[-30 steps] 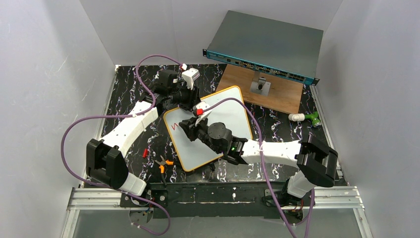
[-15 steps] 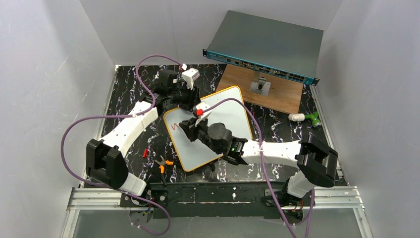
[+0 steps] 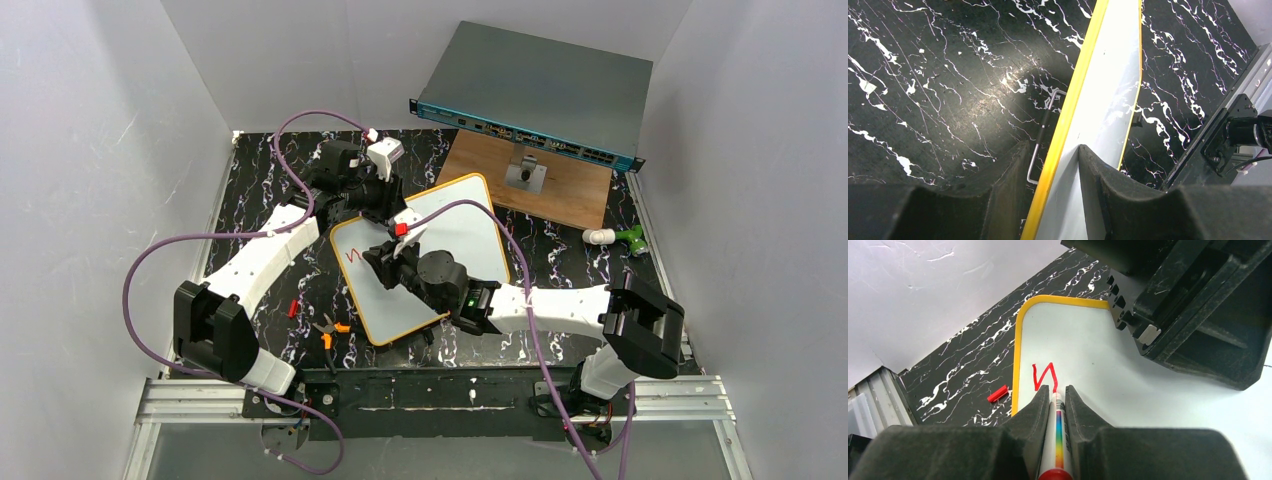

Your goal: Write a sentence on the whiteboard

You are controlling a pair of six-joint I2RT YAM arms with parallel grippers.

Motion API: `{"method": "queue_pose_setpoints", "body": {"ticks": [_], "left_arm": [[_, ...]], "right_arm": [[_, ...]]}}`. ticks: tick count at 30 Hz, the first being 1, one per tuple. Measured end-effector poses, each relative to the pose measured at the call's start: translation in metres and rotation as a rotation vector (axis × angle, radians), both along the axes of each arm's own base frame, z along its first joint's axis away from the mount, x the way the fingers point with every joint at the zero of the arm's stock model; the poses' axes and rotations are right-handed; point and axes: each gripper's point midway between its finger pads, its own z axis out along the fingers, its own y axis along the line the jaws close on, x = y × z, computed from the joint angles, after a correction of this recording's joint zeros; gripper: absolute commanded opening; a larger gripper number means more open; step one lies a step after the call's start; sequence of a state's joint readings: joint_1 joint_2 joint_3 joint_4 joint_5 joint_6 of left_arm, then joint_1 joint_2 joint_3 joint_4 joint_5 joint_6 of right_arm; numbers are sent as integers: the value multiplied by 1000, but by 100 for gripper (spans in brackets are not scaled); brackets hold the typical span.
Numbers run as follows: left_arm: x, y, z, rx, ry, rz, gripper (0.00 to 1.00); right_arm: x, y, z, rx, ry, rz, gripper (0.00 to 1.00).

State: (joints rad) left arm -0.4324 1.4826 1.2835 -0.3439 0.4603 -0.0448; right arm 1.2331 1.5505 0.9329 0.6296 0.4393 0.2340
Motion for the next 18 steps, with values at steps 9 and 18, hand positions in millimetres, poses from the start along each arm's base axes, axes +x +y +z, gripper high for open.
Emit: {"method": "queue_pose_setpoints", "body": {"ticks": [9, 18], "left_arm": [[0, -1, 1, 0, -3, -3, 0], [0, -1, 1, 0, -9, -5, 0]], "right_arm": [[1, -1, 1, -7, -7, -14, 1], [17, -5, 16, -9, -31, -72, 1]]}}
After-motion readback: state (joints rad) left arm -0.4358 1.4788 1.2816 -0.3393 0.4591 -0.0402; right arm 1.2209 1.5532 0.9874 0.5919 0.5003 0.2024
